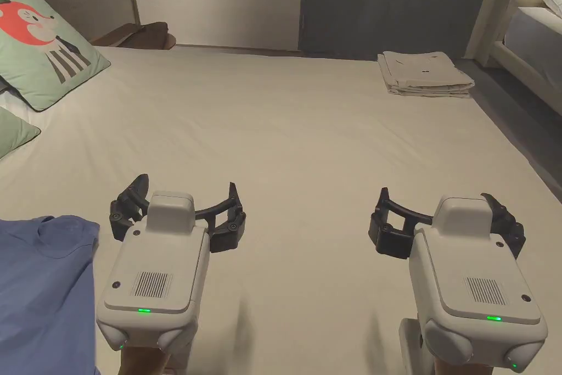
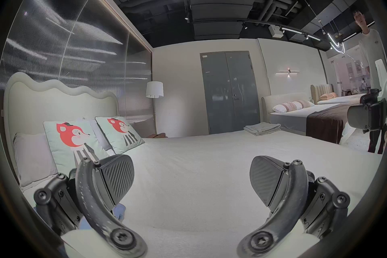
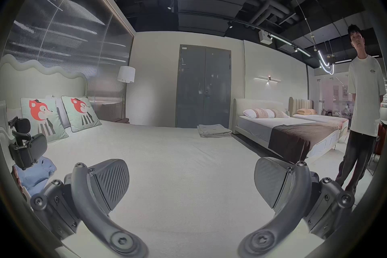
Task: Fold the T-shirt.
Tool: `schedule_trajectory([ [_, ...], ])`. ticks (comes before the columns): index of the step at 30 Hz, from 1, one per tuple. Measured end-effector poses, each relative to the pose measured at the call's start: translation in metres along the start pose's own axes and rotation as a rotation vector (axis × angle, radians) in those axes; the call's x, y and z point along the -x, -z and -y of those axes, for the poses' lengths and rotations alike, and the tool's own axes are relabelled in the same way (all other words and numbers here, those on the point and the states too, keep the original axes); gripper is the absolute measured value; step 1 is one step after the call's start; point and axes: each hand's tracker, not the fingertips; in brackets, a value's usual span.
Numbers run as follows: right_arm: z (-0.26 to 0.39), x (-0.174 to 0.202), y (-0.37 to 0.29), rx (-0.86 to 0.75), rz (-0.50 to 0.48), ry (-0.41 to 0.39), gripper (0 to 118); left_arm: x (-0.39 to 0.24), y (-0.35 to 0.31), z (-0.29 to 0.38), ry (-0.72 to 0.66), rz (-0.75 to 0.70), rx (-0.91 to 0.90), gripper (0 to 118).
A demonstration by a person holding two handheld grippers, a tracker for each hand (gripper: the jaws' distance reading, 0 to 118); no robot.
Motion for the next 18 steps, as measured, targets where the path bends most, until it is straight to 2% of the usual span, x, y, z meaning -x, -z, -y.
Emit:
schedule_trajectory([
  [18, -0.0010, 0.0032, 0.0009, -0.005, -0.005, -0.014, 117, 0.0019, 0.0007, 0.0011, 0.001, -0.001, -0.003, 111],
])
